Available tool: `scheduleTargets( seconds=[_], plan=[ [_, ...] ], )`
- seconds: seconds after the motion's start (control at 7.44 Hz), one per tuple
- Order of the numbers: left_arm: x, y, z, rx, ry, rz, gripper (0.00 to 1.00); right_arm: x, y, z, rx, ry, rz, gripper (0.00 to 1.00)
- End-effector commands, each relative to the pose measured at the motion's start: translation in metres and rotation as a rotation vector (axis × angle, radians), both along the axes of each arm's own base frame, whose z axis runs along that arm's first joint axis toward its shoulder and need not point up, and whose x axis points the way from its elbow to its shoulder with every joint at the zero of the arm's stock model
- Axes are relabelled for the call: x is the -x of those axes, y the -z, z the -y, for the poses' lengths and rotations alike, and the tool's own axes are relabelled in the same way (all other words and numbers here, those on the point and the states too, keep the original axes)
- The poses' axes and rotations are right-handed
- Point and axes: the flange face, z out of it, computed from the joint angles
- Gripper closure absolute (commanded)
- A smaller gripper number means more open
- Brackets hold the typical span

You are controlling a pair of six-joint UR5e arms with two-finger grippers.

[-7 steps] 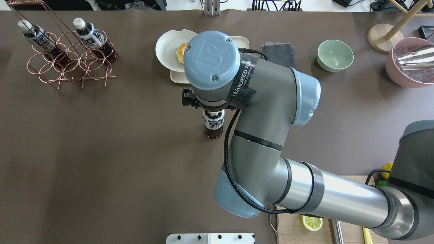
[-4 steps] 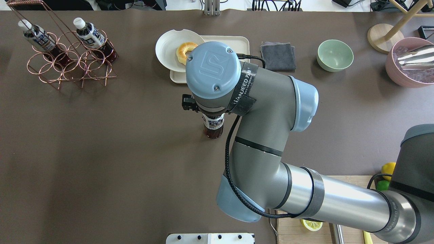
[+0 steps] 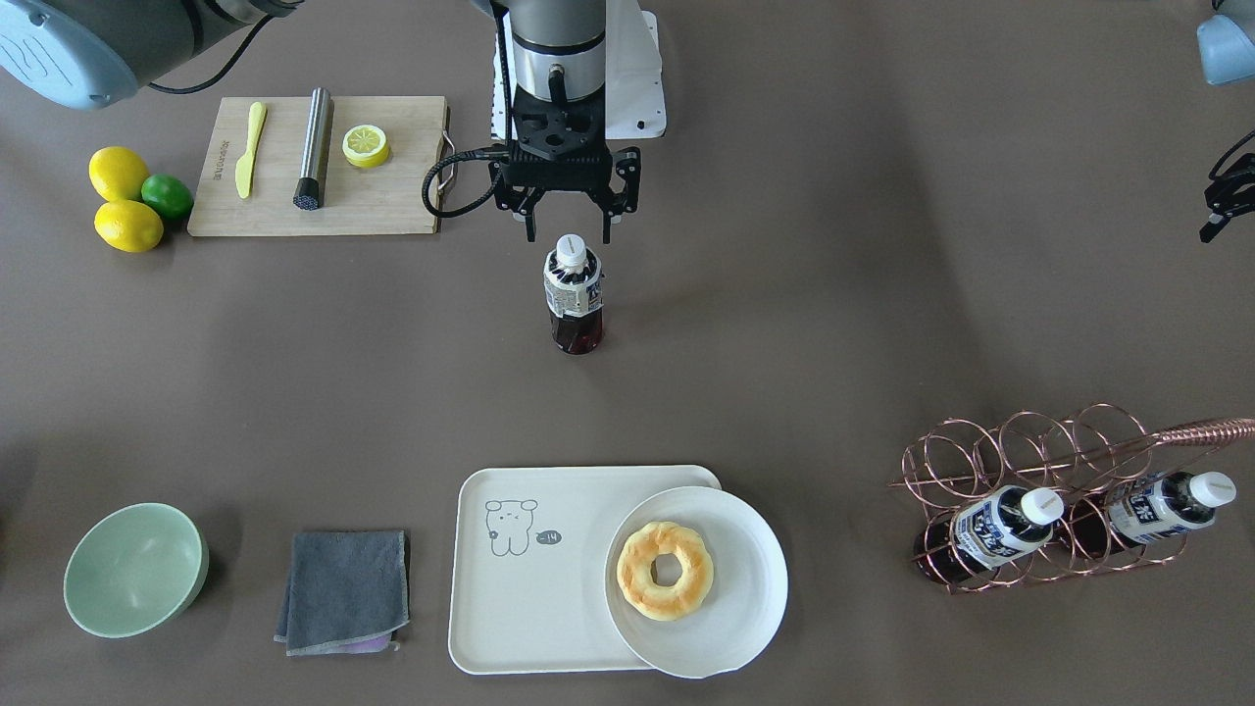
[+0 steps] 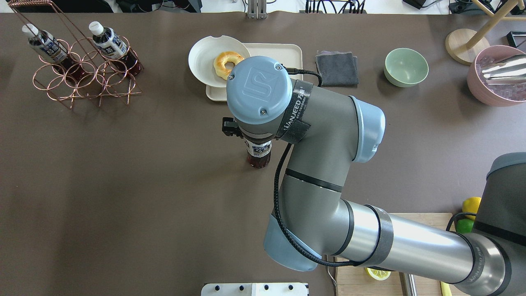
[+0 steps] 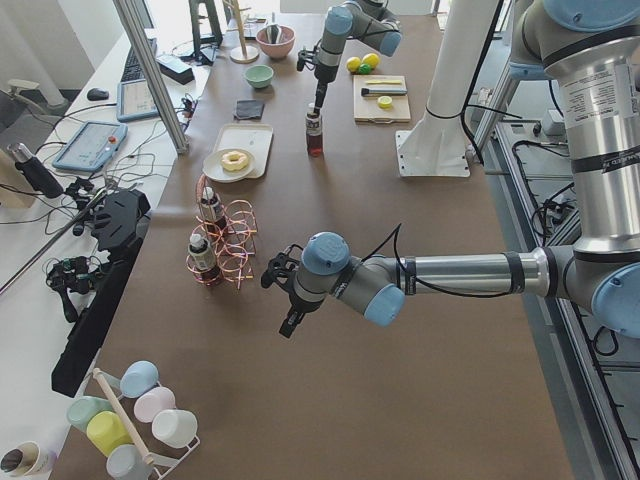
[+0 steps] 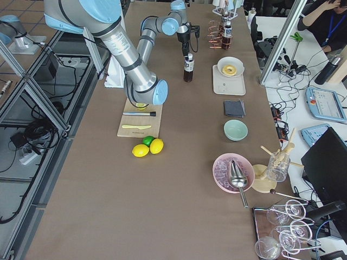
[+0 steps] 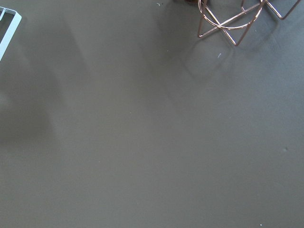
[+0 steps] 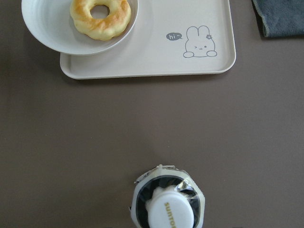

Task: Place tea on tray
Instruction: 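Lower the right gripper around the bottle cap and grasp it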

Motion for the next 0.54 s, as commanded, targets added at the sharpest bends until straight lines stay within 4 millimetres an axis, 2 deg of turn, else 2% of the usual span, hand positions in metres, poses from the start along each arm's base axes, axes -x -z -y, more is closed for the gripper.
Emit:
scheduleTargets(
  seconds=[0.0,0.4],
  plan=[
    [0.0000,0.0000,0.0000,-0.002,-0.001,0.000,0.00,0.0004,-0.0012,0.0019,-0.011,-0.010,-0.009,0.20],
    [0.0000,0.0000,0.0000,-0.001,0.000,0.000,0.00,0.0029,-0.0031,0.0033,-0.013,-0.011,-0.008,0.21]
  ],
)
